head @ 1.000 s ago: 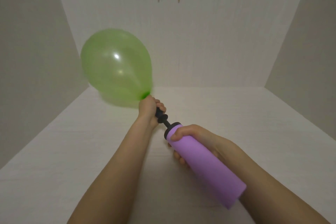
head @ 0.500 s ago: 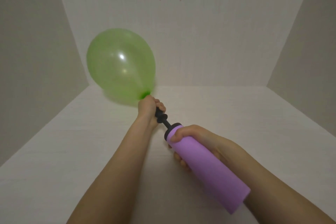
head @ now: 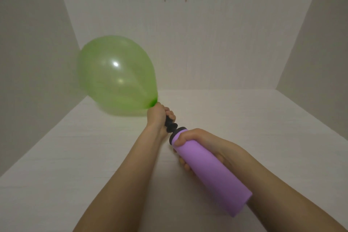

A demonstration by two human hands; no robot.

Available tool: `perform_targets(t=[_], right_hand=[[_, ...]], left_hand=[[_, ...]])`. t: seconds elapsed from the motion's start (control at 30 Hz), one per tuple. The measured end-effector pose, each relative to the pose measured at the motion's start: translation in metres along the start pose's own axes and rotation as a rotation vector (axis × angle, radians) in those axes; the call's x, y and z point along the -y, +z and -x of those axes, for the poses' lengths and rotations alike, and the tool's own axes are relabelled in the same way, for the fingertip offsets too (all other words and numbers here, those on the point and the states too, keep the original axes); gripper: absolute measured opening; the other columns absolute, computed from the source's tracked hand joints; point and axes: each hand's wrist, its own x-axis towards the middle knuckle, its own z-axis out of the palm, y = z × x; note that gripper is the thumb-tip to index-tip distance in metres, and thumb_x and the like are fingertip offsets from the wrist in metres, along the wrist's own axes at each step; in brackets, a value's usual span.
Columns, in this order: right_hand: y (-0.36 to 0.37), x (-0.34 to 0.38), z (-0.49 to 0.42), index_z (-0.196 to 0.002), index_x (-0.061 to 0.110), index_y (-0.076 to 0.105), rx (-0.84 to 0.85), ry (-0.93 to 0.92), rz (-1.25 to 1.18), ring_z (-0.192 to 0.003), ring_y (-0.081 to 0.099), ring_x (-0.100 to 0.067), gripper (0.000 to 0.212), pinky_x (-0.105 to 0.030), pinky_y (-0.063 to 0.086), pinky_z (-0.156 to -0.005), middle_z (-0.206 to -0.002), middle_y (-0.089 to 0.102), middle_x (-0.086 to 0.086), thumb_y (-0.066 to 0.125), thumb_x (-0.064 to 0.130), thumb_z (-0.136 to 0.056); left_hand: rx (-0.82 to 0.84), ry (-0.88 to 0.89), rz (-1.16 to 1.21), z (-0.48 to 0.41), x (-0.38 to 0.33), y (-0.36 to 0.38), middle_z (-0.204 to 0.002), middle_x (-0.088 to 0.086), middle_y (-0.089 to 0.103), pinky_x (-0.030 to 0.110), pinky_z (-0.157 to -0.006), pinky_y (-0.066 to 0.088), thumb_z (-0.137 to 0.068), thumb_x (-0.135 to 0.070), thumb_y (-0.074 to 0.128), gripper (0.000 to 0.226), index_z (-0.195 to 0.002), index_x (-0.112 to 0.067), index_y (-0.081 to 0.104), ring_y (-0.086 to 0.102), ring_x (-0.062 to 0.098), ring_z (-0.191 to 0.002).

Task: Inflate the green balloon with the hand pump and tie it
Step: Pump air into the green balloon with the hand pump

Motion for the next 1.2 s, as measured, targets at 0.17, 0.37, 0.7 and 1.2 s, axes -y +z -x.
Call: perform_targets(t=[0.17, 0.37, 0.7, 1.2], right_hand=[[0.002, 0.004, -0.007, -0.077, -0.001, 0.055, -0.018, -0.016, -0.036, -0.042, 0.056, -0.023, 0.026, -0.022, 0.047, -0.049, -0.054, 0.058, -0.013, 0.059, 0.024, -0.079], [-0.004, -0.004, 0.008, -0.085, -0.001, 0.057, 0.003, 0.030, 0.025, -0.044, 0.057, -0.021, 0.026, -0.020, 0.048, -0.046, -0.058, 0.060, -0.012, 0.060, 0.024, -0.078], [-0.001, -0.001, 0.001, -0.080, -0.003, 0.057, -0.028, 0.003, -0.014, -0.043, 0.058, -0.022, 0.027, -0.021, 0.048, -0.046, -0.056, 0.060, -0.013, 0.061, 0.024, -0.078], [0.002, -0.002, 0.004, -0.084, -0.002, 0.057, -0.024, -0.002, 0.009, -0.044, 0.058, -0.023, 0.027, -0.021, 0.048, -0.047, -0.057, 0.060, -0.013, 0.061, 0.024, -0.078]], left_hand=[[0.011, 0.001, -0.053, 0.005, 0.010, 0.007, -0.058, -0.003, 0.025, 0.008, -0.033, 0.024, -0.095, -0.008, 0.021, 0.032, -0.064, -0.016, 0.027, 0.027, 0.006, -0.023], [-0.033, 0.010, 0.063, -0.001, -0.007, -0.007, -0.042, -0.004, 0.031, 0.007, -0.033, 0.025, -0.091, -0.002, 0.019, 0.033, -0.063, -0.014, 0.031, 0.028, 0.005, -0.022], [-0.010, 0.010, -0.017, 0.005, 0.001, 0.003, -0.054, -0.001, 0.028, 0.009, -0.032, 0.025, -0.091, -0.001, 0.019, 0.031, -0.063, -0.012, 0.030, 0.028, 0.006, -0.023], [-0.021, 0.015, 0.013, 0.003, -0.003, -0.003, -0.052, -0.003, 0.027, 0.008, -0.033, 0.025, -0.090, -0.002, 0.019, 0.032, -0.062, -0.014, 0.029, 0.027, 0.006, -0.024]])
